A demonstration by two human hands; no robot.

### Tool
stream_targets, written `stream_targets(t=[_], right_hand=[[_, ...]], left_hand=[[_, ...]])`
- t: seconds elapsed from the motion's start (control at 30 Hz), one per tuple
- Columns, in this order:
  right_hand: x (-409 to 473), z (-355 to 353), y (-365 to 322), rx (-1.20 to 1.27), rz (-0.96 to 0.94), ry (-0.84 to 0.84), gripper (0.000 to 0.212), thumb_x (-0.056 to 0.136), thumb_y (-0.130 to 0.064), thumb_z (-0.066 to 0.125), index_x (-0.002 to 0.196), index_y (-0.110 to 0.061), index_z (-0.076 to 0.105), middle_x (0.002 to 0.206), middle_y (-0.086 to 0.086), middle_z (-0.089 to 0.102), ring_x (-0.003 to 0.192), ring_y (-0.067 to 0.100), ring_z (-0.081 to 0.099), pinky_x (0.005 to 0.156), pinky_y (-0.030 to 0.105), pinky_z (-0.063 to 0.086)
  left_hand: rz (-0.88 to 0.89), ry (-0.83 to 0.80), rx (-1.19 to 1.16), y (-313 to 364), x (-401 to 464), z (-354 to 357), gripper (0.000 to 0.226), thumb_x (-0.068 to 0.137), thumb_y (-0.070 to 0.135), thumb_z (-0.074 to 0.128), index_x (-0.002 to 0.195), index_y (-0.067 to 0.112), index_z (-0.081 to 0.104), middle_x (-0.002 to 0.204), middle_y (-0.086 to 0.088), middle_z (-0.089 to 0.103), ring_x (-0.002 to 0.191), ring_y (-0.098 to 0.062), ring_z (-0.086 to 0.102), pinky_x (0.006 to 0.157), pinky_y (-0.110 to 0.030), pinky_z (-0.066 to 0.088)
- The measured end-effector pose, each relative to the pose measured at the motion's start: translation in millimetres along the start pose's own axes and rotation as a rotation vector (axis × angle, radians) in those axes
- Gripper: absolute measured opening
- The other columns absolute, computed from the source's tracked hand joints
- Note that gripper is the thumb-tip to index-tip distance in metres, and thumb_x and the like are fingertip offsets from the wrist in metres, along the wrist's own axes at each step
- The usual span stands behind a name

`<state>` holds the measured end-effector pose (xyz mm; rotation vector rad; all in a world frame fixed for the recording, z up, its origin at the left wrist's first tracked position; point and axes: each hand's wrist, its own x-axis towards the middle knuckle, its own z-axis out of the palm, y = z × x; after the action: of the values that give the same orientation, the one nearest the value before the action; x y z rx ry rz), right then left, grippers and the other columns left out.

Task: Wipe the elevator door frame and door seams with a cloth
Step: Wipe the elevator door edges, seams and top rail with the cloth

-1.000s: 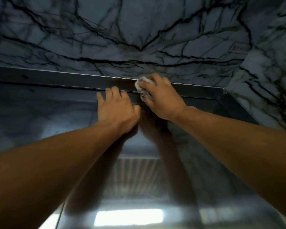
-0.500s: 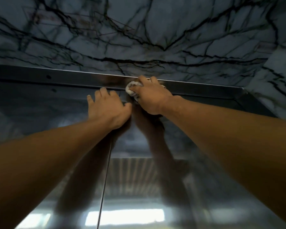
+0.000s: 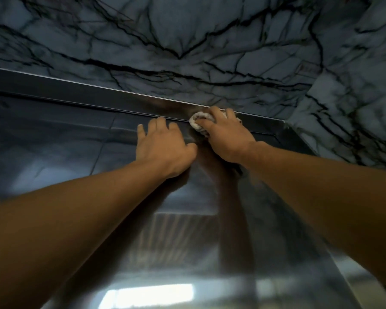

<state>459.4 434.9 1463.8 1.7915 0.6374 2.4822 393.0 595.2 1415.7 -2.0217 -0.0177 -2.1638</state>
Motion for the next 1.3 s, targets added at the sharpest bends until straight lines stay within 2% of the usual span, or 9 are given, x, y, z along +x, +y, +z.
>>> stream_targets(t=[0.17,0.23,0.3,0.4,0.57,0.73,0.9,1.07,1.3], right_hand=[[-19,9,34,-0.042,0.005,-0.008,0.062,0.092,-0.014,0.056,0.148,-0.030,0.035,0.151,0.005,0.024,0.127,0.036,0.029,0.104,0.051,0.037],[-21,9,44,-0.058,-0.010,-0.027,0.066,0.091,-0.014,0.057,0.149,-0.032,0.033,0.153,0.004,0.022,0.127,0.036,0.029,0.103,0.052,0.038],[-22,9,50,-0.061,-0.007,-0.049,0.066,0.091,-0.018,0.059,0.149,-0.034,0.033,0.153,0.003,0.022,0.129,0.035,0.028,0.103,0.051,0.038],[-29,9,63,-0.056,0.026,-0.073,0.065,0.092,-0.023,0.060,0.149,-0.036,0.032,0.152,0.004,0.022,0.132,0.035,0.026,0.105,0.052,0.036],[-48,13,97,-0.075,0.078,-0.104,0.055,0.098,-0.021,0.045,0.150,-0.031,0.030,0.154,0.007,0.019,0.135,0.038,0.022,0.109,0.055,0.031],[-65,17,128,-0.170,0.154,-0.170,0.057,0.099,-0.016,0.041,0.153,-0.026,0.025,0.155,0.013,0.016,0.135,0.044,0.022,0.115,0.049,0.026],[-52,15,129,-0.246,0.155,-0.255,0.057,0.096,-0.015,0.045,0.151,-0.023,0.029,0.150,0.017,0.020,0.127,0.050,0.029,0.108,0.056,0.034],[-46,16,121,-0.306,0.261,-0.317,0.053,0.094,-0.016,0.047,0.146,-0.017,0.037,0.148,0.016,0.019,0.129,0.050,0.025,0.107,0.055,0.036],[-62,12,113,-0.330,0.272,-0.324,0.064,0.092,-0.019,0.054,0.150,-0.018,0.029,0.148,0.015,0.016,0.132,0.049,0.023,0.108,0.053,0.036]], left_hand=[[0.225,0.044,0.093,40,-2,12,0.069,0.090,0.046,0.042,0.145,0.004,0.039,0.153,-0.018,0.032,0.149,-0.031,0.016,0.122,-0.056,0.009],[0.246,0.015,0.053,60,-3,19,0.073,0.090,0.045,0.041,0.150,0.004,0.032,0.157,-0.016,0.029,0.151,-0.029,0.013,0.123,-0.056,0.006],[0.238,-0.020,0.021,75,-2,25,0.077,0.090,0.046,0.040,0.153,0.005,0.027,0.160,-0.014,0.026,0.152,-0.029,0.011,0.122,-0.057,0.005],[0.208,-0.069,-0.012,96,-2,37,0.075,0.091,0.049,0.039,0.151,0.006,0.030,0.159,-0.015,0.027,0.151,-0.030,0.012,0.122,-0.058,0.005],[0.210,-0.072,0.012,117,-3,49,0.066,0.091,0.048,0.036,0.142,0.007,0.043,0.146,-0.018,0.041,0.143,-0.033,0.029,0.120,-0.061,0.010],[0.178,-0.063,0.009,130,-3,52,0.067,0.091,0.051,0.036,0.140,0.005,0.042,0.145,-0.021,0.039,0.138,-0.038,0.033,0.119,-0.060,0.016],[0.177,-0.058,0.003,130,-3,54,0.066,0.091,0.050,0.036,0.140,0.006,0.040,0.146,-0.023,0.038,0.138,-0.040,0.033,0.119,-0.058,0.018],[0.163,-0.059,0.024,129,-6,54,0.068,0.093,0.051,0.032,0.143,0.006,0.038,0.150,-0.024,0.035,0.143,-0.039,0.027,0.120,-0.058,0.015],[0.099,-0.036,0.027,131,-19,54,0.069,0.094,0.050,0.029,0.146,0.006,0.035,0.157,-0.027,0.023,0.151,-0.038,0.009,0.122,-0.058,0.008]])
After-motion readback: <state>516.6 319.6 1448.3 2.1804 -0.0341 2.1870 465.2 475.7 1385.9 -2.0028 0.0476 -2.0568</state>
